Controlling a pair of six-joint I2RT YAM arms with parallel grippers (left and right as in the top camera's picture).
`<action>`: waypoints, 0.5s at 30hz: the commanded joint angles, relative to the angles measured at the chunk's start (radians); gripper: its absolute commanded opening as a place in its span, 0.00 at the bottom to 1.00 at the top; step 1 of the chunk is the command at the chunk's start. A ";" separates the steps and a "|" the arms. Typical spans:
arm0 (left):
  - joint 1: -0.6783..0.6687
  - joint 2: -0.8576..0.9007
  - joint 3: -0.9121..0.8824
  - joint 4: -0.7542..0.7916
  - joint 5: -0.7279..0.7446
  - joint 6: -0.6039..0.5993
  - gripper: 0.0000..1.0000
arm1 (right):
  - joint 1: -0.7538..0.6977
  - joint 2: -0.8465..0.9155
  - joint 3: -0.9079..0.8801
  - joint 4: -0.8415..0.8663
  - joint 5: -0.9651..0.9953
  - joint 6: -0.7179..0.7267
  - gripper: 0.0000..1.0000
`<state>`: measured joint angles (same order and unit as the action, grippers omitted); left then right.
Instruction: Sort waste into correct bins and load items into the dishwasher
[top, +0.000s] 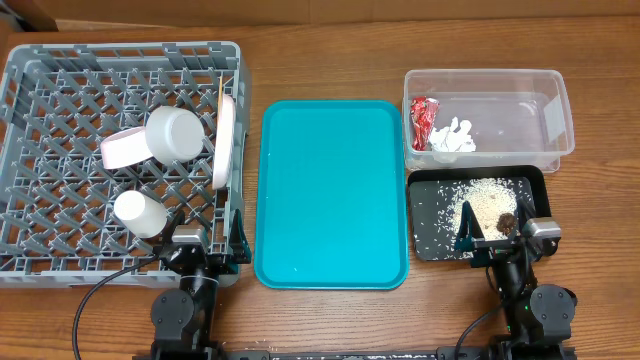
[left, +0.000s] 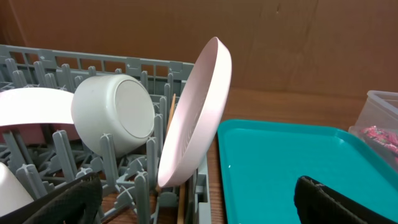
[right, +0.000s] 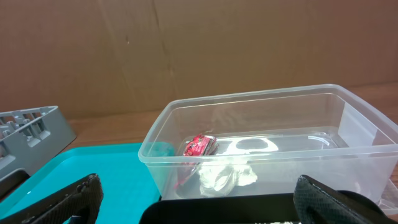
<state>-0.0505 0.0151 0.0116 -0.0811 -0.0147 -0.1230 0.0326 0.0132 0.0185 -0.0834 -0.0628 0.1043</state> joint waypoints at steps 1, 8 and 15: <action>0.005 -0.012 -0.007 0.005 0.011 0.019 1.00 | -0.007 -0.005 -0.010 0.003 0.009 0.000 1.00; 0.005 -0.012 -0.007 0.005 0.011 0.019 1.00 | -0.007 -0.005 -0.010 0.003 0.009 0.000 1.00; 0.005 -0.012 -0.007 0.005 0.011 0.019 1.00 | -0.007 -0.004 -0.010 0.003 0.009 0.000 1.00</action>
<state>-0.0505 0.0151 0.0116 -0.0811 -0.0147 -0.1230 0.0322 0.0132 0.0185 -0.0837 -0.0631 0.1040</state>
